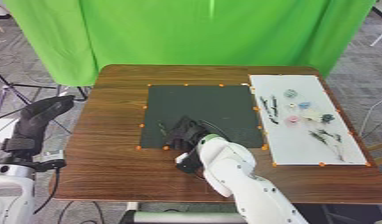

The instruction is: Arrange flowers

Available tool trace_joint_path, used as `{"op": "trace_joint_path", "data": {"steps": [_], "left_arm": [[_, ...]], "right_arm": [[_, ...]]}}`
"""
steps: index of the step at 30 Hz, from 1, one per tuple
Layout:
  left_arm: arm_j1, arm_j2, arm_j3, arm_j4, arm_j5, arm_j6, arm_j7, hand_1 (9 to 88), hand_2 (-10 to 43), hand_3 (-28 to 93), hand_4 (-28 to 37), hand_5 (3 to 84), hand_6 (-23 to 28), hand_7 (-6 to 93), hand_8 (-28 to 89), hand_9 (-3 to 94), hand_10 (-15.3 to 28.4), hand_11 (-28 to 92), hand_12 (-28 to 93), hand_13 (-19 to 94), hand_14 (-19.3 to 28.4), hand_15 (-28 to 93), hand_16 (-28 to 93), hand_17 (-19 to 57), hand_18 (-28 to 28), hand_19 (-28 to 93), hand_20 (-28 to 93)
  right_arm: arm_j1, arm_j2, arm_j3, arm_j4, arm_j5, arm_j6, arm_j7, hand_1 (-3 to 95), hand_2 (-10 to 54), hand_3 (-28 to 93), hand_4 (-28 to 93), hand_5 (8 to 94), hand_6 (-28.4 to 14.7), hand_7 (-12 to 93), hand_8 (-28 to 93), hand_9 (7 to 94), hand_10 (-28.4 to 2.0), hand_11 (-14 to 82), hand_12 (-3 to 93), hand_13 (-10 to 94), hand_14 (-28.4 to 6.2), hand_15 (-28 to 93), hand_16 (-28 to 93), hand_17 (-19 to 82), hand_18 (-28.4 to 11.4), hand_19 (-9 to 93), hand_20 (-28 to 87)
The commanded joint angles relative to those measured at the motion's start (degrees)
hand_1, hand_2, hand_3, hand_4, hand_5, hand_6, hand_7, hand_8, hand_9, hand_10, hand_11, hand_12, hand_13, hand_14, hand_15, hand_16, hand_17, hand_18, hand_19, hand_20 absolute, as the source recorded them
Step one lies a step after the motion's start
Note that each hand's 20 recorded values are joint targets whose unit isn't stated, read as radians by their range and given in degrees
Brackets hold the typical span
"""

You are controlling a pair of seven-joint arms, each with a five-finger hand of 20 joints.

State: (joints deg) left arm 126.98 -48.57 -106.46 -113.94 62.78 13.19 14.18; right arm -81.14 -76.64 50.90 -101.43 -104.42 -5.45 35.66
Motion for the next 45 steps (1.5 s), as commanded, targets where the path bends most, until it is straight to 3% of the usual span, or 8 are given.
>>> {"op": "trace_joint_path", "data": {"steps": [1, 10, 18, 24, 31, 37, 41, 45], "left_arm": [[-0.16, -0.39, 0.12, -0.21, 0.06, -0.75, -0.62, 27.1, -9.5, 62, -19.8, 45.7, 3.6, 19.5, -8, 42.8, 13.1, 23, 16, 35, 15.8, 14, 4, 5.3, 9.8, 5, 14], [-0.58, -0.90, 0.25, 0.34, -0.01, -1.68, -1.03, 27.2, -9.5, 61, -19.7, 45.8, 3.7, 19.3, -8, 42.6, 13.1, 23, 16, 35, 15.9, 14, 4, 5.3, 9.8, 5, 14], [-0.39, -1.77, 0.22, 0.37, 0.27, -2.37, -1.58, 27.2, -9.5, 61, -19.6, 45.7, 3.6, 19.4, -8, 42.7, 12.9, 23, 16, 35, 15.9, 14, 4, 5.3, 9.9, 5, 14], [-0.17, -2.73, 0.28, 0.30, 0.25, -2.66, -1.89, 27.2, -9.5, 62, -19.6, 45.6, 3.5, 19.4, -8, 42.7, 12.9, 23, 16, 35, 16.0, 14, 4, 5.2, 9.9, 5, 14], [0.90, -4.60, 0.72, -0.01, 0.38, -2.76, -2.07, 27.3, -9.5, 61, -19.6, 45.7, 3.5, 19.5, -8, 42.8, 13.0, 23, 16, 35, 16.0, 14, 4, 5.2, 10.1, 6, 14], [0.22, -4.79, 1.42, 0.22, 1.26, -3.54, -2.33, 27.6, -9.5, 61, -19.7, 45.7, 3.5, 19.6, -8, 42.9, 13.1, 23, 16, 35, 16.0, 15, 4, 5.2, 10.1, 6, 14], [0.76, -5.34, 1.15, -0.18, 1.85, -4.02, -2.65, 27.6, -9.5, 61, -19.6, 45.7, 3.5, 19.6, -8, 42.9, 13.1, 23, 16, 35, 16.0, 15, 4, 5.2, 10.1, 6, 14], [0.87, -5.48, 1.23, -0.19, 1.78, -4.18, -2.77, 27.5, -9.5, 61, -19.6, 45.7, 3.6, 19.6, -8, 43.0, 13.0, 23, 16, 36, 15.9, 15, 4, 5.2, 10.1, 6, 14]], "right_arm": [[-0.46, -0.02, 2.13, -1.03, -0.44, -0.63, -0.65, 44.2, -3.9, 60, -3, 80.0, -6.0, 24, 12, 93.0, -11.8, 41.3, 26.0, 94, -3.0, 65, 19, 78, -7.7, 91, 29], [-2.66, 12.68, 14.35, -13.45, 1.80, 10.72, -4.94, 42.6, -8.2, 61, -4, 77.7, -5.9, 25, 13, 91.0, -11.9, 41.6, 26.6, 94, -2.8, 63, 20, 76, -7.0, 91, 28], [-8.56, 20.23, 26.17, -13.91, -11.55, 8.86, -1.16, 37.8, -9.5, 59, -9, 69.2, -4.8, 24, -7, 83.0, -15.1, 35.3, 27.2, 93, -3.9, 48, 32, 69, -8.0, 92, 29], [-15.18, 23.50, 33.78, -11.51, -17.34, 9.07, 2.98, 34.3, -9.5, 57, -11, 64.1, -5.3, 21, -6, 75.9, -16.7, 24.4, 26.3, 91, -4.9, 47, 34, 65, -9.0, 92, 30], [-20.38, 25.13, 37.15, -9.21, -24.28, 8.31, 5.55, 33.9, -9.5, 56, -12, 63.3, -5.5, 19, -5, 74.8, -16.7, 22.0, 26.3, 90, -5.0, 46, 34, 65, -9.1, 92, 31], [-25.53, 26.73, 41.02, -10.28, -25.09, 6.25, 6.44, 34.4, -9.5, 57, -13, 63.2, -5.4, 19, -5, 74.6, -16.6, 21.8, 26.3, 90, -4.9, 46, 33, 65, -9.1, 92, 31], [-28.28, 27.40, 43.29, -11.59, -25.39, 6.12, 6.74, 34.5, -9.5, 56, -13, 63.1, -5.3, 19, -5, 74.8, -16.4, 21.9, 26.3, 90, -4.9, 46, 33, 65, -9.1, 92, 31], [-30.31, 28.08, 44.89, -12.53, -25.17, 5.12, 6.80, 35.0, -9.5, 57, -13, 63.2, -5.2, 19, -5, 75.0, -16.2, 22.1, 26.3, 90, -4.8, 46, 33, 65, -9.1, 92, 31]]}}
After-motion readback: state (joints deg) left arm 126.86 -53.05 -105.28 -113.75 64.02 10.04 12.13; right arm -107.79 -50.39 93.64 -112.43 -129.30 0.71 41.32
